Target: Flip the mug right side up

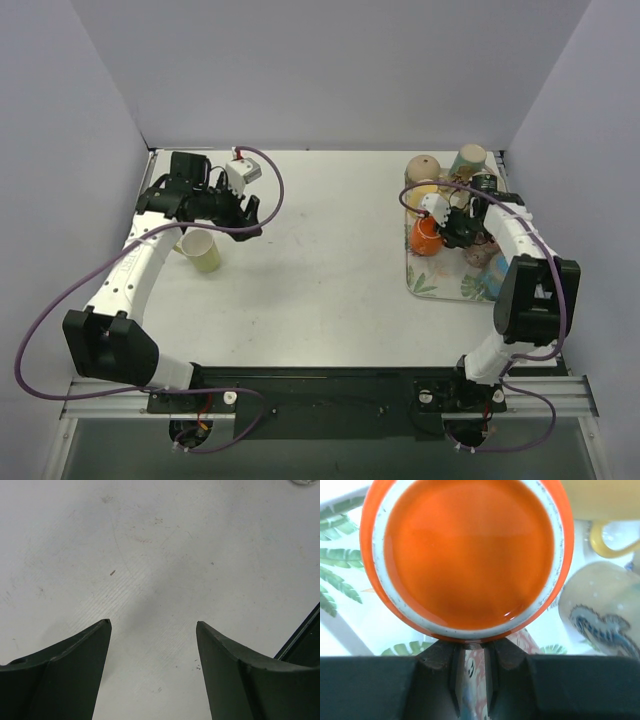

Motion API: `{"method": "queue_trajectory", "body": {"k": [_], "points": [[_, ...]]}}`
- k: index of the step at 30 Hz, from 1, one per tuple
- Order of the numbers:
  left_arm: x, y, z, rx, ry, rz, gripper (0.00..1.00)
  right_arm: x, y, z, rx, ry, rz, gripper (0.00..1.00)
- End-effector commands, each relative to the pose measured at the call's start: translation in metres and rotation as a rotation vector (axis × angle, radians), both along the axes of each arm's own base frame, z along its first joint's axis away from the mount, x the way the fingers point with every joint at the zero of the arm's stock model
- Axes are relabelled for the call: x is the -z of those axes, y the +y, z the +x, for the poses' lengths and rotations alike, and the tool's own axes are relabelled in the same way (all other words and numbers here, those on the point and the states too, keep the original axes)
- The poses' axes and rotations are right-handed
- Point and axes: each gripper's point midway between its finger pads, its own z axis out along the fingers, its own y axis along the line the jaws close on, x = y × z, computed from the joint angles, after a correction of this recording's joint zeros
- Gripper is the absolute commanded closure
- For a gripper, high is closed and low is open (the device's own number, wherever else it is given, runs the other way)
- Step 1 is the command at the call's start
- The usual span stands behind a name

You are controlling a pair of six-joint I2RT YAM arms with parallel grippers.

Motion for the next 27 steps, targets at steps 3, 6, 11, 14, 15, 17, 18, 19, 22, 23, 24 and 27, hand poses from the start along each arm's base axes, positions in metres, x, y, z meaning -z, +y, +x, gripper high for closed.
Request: {"method": "queue_trajectory", "body": {"k": [3,6,11,14,15,17,18,19,22,23,24,27], "points": [[-0.036,-0.024,-0.010,0.057,-0.073,-0.158,0.21,-0.049,0.023,0.001,0.152,-0.207,0.103,1.00],[-0.043,-0.030,-0.017,0.079,-0.075,-0.207,0.21,-0.059,0.027,0.002,0.194,-0.255,0.131,1.00],[-0.048,-0.044,-0.032,0.132,-0.034,-0.317,0.21,-0.092,0.047,0.005,0.264,-0.381,0.249,1.00],[-0.065,-0.058,-0.053,0.223,0.065,-0.490,0.20,-0.117,0.078,0.006,0.252,-0.472,0.341,1.00],[-0.072,-0.058,-0.051,0.240,0.067,-0.541,0.18,-0.127,0.078,0.003,0.259,-0.510,0.313,1.00],[-0.090,-0.060,-0.054,0.273,0.151,-0.685,0.18,-0.144,0.101,-0.005,0.231,-0.546,0.331,1.00],[-0.099,-0.062,-0.061,0.255,0.291,-0.763,0.19,-0.154,0.122,-0.007,0.221,-0.554,0.402,1.00],[-0.104,-0.062,-0.054,0.280,0.229,-0.782,0.18,-0.168,0.131,-0.011,0.209,-0.583,0.454,1.00],[-0.124,-0.065,-0.063,0.301,0.157,-0.819,0.19,-0.201,0.180,-0.026,0.133,-0.651,0.626,1.00],[-0.126,-0.067,-0.069,0.293,0.137,-0.824,0.18,-0.213,0.189,-0.030,0.112,-0.677,0.664,1.00],[-0.132,-0.068,-0.071,0.297,0.113,-0.833,0.16,-0.219,0.204,-0.040,0.097,-0.659,0.726,1.00],[-0.143,-0.070,-0.079,0.302,0.102,-0.859,0.15,-0.246,0.243,-0.063,0.015,-0.663,0.904,1.00]]}}
